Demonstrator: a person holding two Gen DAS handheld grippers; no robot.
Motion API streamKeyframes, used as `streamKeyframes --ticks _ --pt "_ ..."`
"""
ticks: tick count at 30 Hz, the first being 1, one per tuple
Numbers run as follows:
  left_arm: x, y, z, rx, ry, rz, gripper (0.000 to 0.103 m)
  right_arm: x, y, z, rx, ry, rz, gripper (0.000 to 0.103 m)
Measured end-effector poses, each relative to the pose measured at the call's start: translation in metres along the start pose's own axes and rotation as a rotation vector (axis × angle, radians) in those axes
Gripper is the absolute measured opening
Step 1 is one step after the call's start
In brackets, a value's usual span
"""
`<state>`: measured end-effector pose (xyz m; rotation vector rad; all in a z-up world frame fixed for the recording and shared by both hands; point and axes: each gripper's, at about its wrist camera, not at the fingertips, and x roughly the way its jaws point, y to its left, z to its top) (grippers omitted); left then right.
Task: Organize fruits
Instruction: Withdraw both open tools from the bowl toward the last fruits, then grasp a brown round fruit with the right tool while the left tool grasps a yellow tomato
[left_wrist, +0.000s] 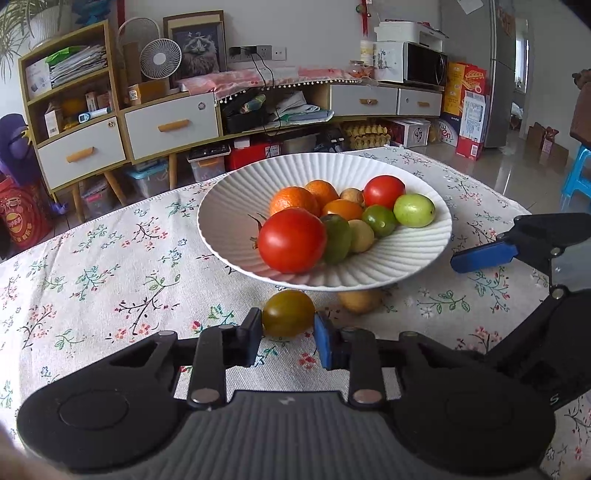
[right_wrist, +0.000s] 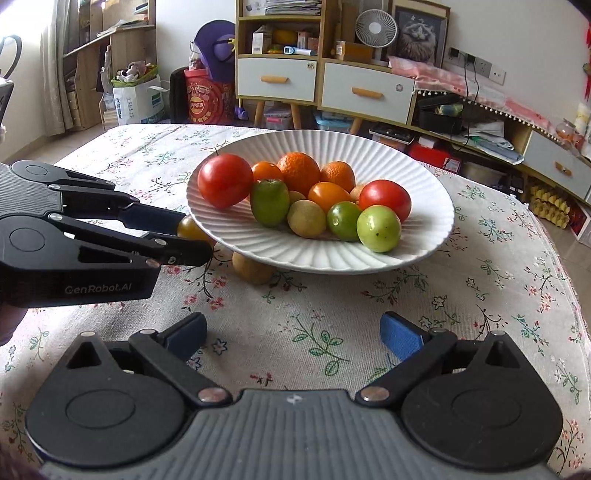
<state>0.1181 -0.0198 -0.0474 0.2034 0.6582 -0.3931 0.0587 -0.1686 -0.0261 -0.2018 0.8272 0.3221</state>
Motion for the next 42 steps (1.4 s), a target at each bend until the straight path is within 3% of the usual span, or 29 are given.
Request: streamKeyframes --ticks 8,16,21,30,34,42 --pt "-0.020 0.019 -0.013 -0.010 0.026 0.050 0.029 0.004 0.010 0.010 -0.008 -0.012 0.018 0.092" --pt "-0.033 0.035 -0.024 -0.058 0.044 0.062 0.029 0.015 0.013 0.016 0.050 -0.004 0.002 0.073" --pt "-0.037 0.039 -0.027 -0.066 0.044 0.062 0.029 0.018 0.014 0.019 0.087 -0.003 -0.013 0.067" --pt "-0.039 0.042 -0.029 -0.070 0.044 0.063 0.029 0.017 0.014 0.020 0.121 0.000 -0.022 0.042" --pt "-0.040 0.042 -0.030 -0.067 0.044 0.065 0.029 0.015 0.014 0.021 0.117 0.005 0.008 0.024" --pt "-0.040 0.042 -0.032 -0.062 0.039 0.070 0.030 0.008 0.018 0.013 0.093 0.002 0.060 0.015"
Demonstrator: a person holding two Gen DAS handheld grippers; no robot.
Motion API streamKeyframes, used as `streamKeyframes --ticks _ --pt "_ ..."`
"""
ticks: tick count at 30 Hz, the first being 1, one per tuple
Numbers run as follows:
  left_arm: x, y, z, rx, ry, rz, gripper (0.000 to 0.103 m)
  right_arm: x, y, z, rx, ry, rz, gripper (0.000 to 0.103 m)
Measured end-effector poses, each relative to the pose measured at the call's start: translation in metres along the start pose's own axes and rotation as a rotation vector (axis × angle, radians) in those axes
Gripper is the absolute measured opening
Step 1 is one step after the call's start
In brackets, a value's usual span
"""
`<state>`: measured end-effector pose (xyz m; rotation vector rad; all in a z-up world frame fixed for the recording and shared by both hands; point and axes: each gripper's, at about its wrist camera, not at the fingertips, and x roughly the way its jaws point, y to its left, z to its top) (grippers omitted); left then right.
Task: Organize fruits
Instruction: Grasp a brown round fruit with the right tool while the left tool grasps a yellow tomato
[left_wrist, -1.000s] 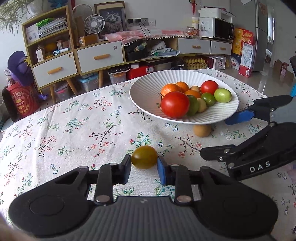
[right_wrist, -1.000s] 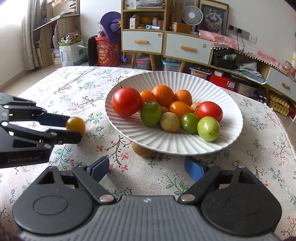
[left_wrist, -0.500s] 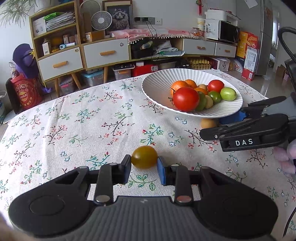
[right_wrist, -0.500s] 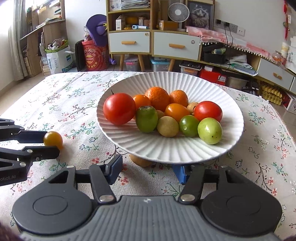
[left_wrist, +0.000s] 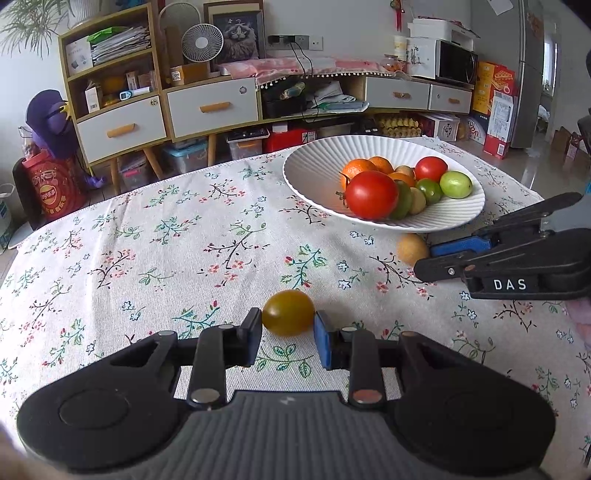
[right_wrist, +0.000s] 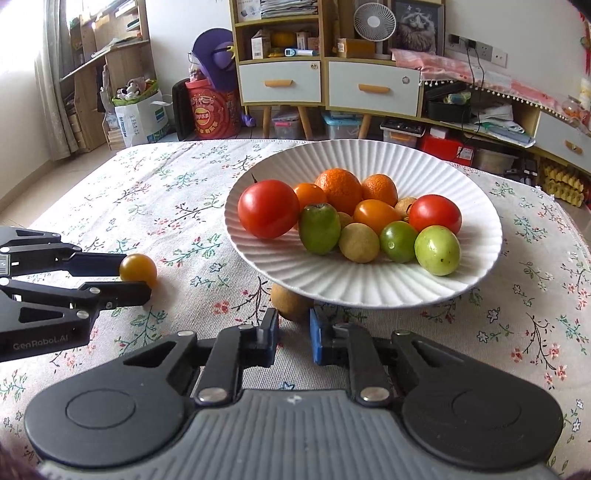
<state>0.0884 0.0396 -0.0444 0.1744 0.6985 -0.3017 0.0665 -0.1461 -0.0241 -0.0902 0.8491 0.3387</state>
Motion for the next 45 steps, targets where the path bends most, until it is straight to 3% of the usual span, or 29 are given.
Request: streamKeyframes --ticks 5,7,9,18,20,23,45 --pt "0.001 -0.002 -0.001 0.004 0.003 0.000 0.029 -0.007 -0.003 -0.007 -0.001 -0.001 0.024 0.015" --pt "0.002 -0.003 -0.001 0.004 0.004 0.001 0.029 -0.008 -0.005 -0.008 0.005 -0.007 0.013 0.028" --pt "0.002 -0.005 0.000 0.005 0.004 0.002 0.029 -0.007 -0.005 -0.006 0.018 -0.010 0.000 0.034" --pt "0.002 -0.005 -0.002 0.012 -0.001 0.001 0.029 0.010 -0.004 0.009 0.087 -0.009 -0.010 0.039" --pt "0.002 -0.005 -0.002 0.011 -0.001 0.002 0.029 0.011 -0.004 0.010 0.102 -0.005 -0.008 0.037" --pt "0.002 -0.006 -0.002 0.011 -0.001 0.000 0.029 0.010 -0.004 0.008 0.087 -0.009 -0.020 0.023" --pt "-0.009 -0.008 -0.007 0.007 0.007 -0.015 0.029 -0.027 -0.013 -0.015 0.033 -0.001 0.050 0.023"
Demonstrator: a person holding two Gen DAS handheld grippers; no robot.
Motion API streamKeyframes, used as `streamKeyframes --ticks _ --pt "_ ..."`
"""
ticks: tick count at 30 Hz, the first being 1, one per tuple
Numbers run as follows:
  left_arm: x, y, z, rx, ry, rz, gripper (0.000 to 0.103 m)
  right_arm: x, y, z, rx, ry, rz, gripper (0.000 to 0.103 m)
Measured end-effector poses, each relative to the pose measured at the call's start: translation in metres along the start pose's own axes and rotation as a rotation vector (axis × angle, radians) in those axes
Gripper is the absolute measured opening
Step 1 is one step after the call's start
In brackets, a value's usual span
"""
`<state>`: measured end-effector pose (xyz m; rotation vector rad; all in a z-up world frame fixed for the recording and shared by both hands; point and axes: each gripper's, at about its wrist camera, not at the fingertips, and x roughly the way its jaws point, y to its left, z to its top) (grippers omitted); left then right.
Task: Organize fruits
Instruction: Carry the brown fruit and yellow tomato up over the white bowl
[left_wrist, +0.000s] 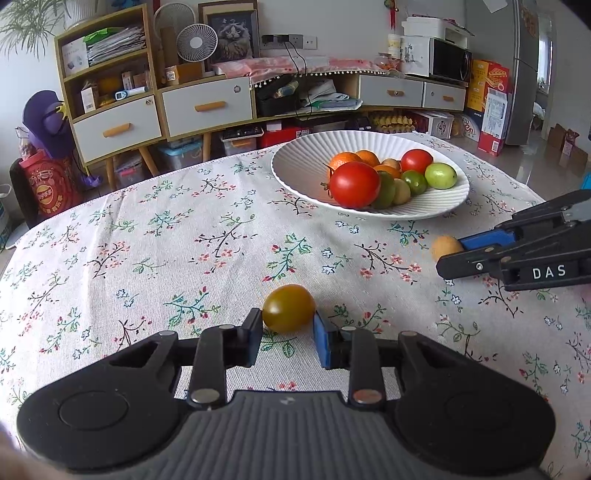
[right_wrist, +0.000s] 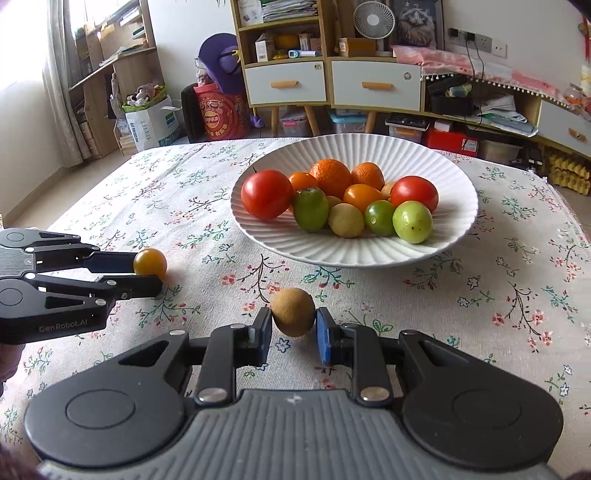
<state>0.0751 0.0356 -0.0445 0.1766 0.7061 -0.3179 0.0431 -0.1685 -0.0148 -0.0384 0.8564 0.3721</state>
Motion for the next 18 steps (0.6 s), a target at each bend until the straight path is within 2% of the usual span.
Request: streamKeyframes --ticks 5,8,11,14,17,18 --pt "-0.005 -0.003 0.003 -0.012 -0.003 -0.012 0.028 -0.011 -0.009 0.001 0.016 -0.020 0.008 0.023" --pt "-0.011 -0.004 0.008 -0.021 -0.028 -0.025 0.020 -0.021 -0.011 0.006 0.013 -0.045 0.009 0.023" --pt "-0.016 -0.007 0.015 -0.022 -0.045 -0.044 0.020 -0.026 -0.016 0.011 0.030 -0.068 0.010 0.023" --pt "-0.011 -0.013 0.016 0.013 -0.008 -0.050 0.020 -0.028 -0.020 0.016 0.044 -0.087 0.005 0.023" --pt "-0.007 -0.016 0.010 0.029 0.002 -0.015 0.026 -0.026 -0.022 0.015 0.050 -0.083 0.010 0.023" --pt "-0.005 -0.016 0.008 0.028 0.007 -0.010 0.033 -0.025 -0.021 0.013 0.047 -0.077 0.011 0.023"
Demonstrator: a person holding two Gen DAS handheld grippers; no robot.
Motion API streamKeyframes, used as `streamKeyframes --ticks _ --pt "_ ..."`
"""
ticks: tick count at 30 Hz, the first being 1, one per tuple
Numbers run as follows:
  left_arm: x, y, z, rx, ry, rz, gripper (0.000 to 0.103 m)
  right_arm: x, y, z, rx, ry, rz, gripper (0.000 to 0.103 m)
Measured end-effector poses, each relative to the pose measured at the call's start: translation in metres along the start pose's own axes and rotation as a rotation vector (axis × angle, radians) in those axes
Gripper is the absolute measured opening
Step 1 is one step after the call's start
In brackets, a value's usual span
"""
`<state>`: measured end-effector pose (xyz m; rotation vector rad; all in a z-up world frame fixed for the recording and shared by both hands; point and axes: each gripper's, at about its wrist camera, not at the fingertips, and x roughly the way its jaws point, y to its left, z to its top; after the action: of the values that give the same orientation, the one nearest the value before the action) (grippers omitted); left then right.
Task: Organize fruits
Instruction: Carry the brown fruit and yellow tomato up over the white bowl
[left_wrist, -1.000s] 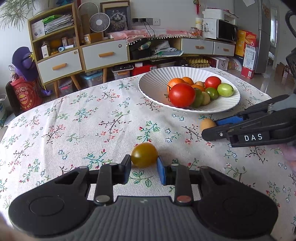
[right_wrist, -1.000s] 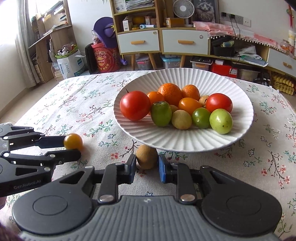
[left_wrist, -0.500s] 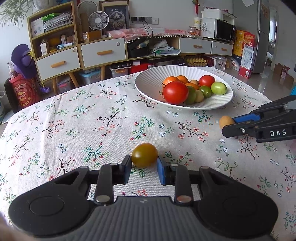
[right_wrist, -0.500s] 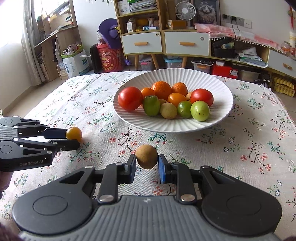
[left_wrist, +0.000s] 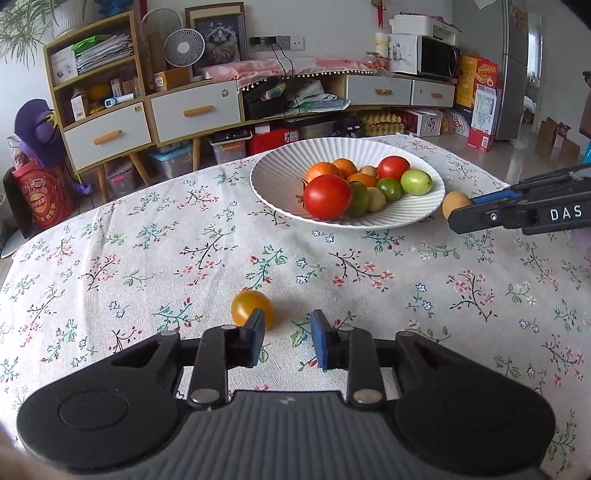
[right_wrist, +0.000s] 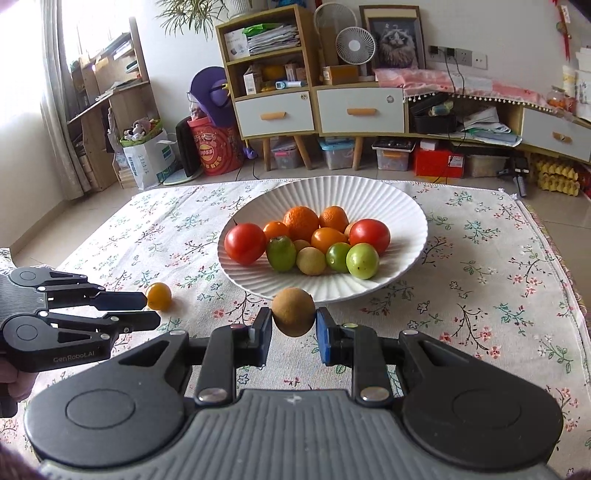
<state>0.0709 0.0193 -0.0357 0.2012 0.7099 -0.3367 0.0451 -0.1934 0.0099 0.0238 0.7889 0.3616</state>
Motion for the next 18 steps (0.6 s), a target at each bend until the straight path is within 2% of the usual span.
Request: streamKeyframes --ticks 1,3,10,12,15,18 --pt "0.002 0.001 -0.002 -0.005 0.006 0.019 0.042 0.002 0.001 -0.002 -0.005 0.007 0.000 0.023" --pt "0.006 0.004 -0.004 -0.015 0.008 0.046 0.047 0.005 0.003 -0.005 -0.015 0.024 0.001 0.023" --pt "0.018 0.013 -0.002 -0.065 -0.010 0.062 0.047 0.011 0.014 -0.015 -0.057 0.067 0.018 0.023" --pt "0.019 0.013 -0.001 -0.069 -0.018 0.059 0.044 0.011 0.015 -0.016 -0.064 0.075 0.019 0.023" --pt "0.020 0.011 0.001 -0.059 -0.020 0.045 0.027 0.011 0.017 -0.019 -0.069 0.080 0.022 0.023" --pt "0.018 0.006 0.001 -0.035 -0.023 0.048 0.027 0.010 0.018 -0.020 -0.071 0.081 0.023 0.023"
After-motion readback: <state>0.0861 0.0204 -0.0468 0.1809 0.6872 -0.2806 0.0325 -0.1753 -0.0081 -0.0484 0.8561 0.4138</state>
